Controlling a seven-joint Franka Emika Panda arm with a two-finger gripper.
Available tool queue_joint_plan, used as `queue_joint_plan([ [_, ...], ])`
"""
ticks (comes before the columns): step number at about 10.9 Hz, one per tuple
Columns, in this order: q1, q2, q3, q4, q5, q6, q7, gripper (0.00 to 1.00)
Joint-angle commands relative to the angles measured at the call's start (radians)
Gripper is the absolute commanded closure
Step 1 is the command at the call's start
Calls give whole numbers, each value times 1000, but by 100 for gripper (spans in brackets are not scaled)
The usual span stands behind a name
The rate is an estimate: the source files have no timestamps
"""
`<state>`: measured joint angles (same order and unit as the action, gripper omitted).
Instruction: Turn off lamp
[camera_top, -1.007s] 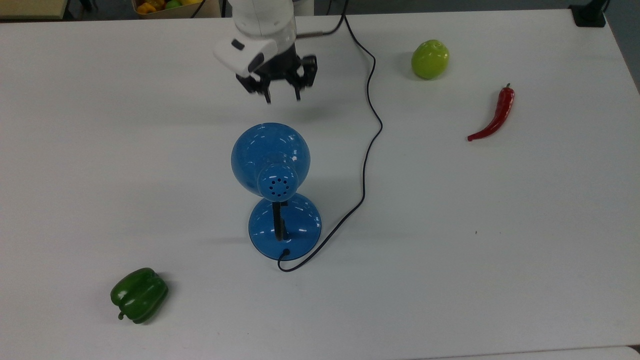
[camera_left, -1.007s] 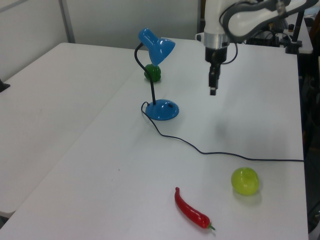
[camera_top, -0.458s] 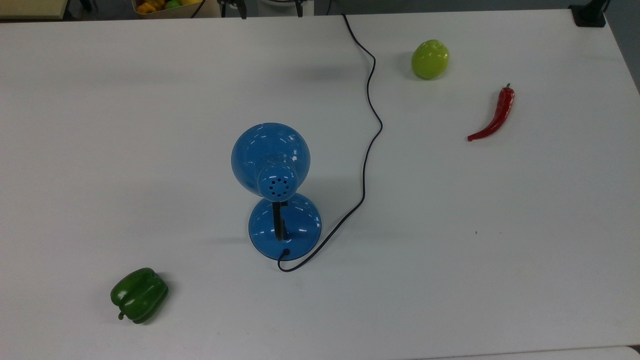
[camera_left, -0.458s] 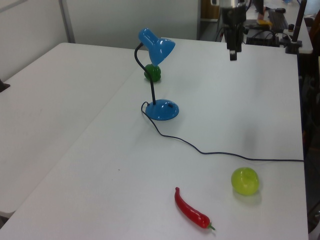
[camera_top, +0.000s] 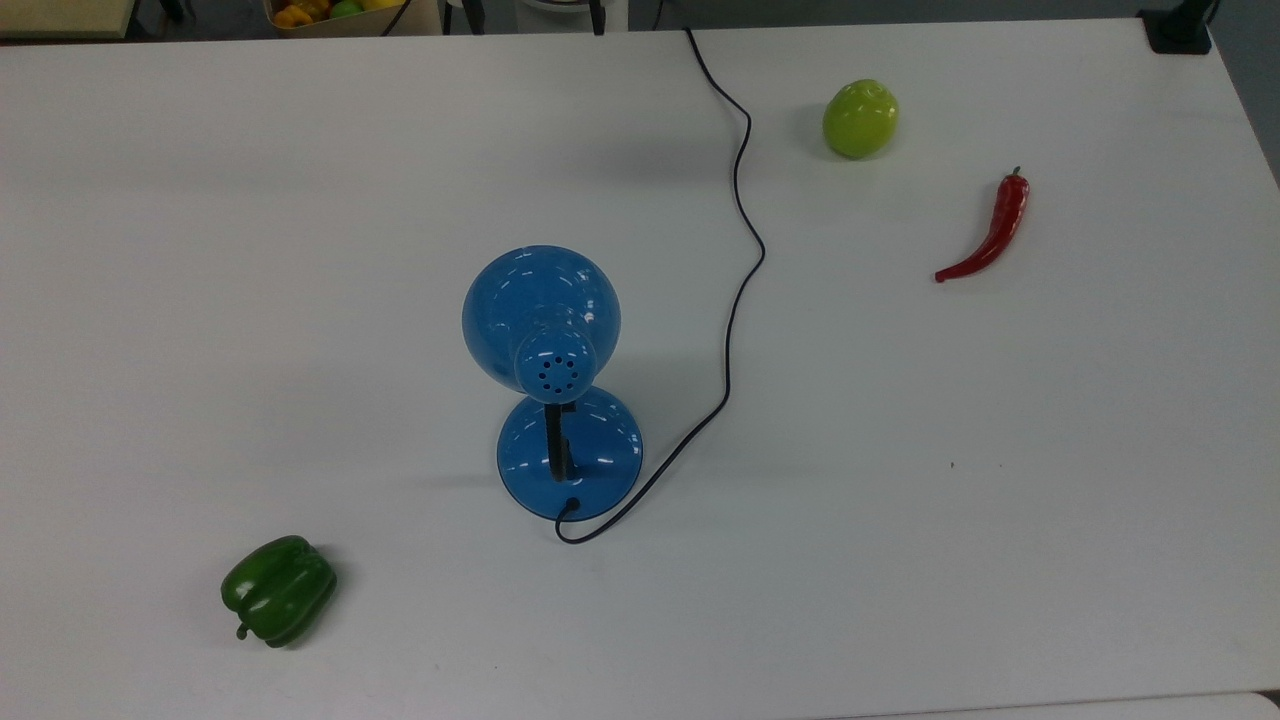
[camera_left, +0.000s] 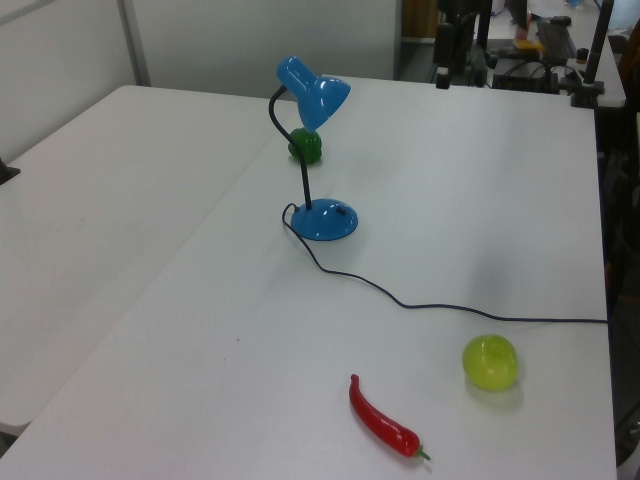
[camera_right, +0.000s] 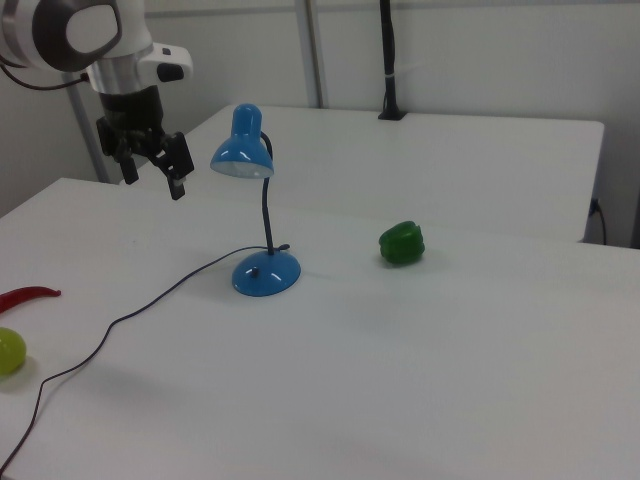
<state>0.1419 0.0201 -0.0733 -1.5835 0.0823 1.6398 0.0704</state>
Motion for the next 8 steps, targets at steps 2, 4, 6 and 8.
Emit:
queue_joint_plan([
  [2,-50,-25,81,-90,-1,199,14,0],
  [4,-38,-46,79,-116,-6,201,11,0],
  [6,-10,-45,63,-113,-7,201,12,0],
  [8,2,-45,47,-113,-9,196,12,0],
])
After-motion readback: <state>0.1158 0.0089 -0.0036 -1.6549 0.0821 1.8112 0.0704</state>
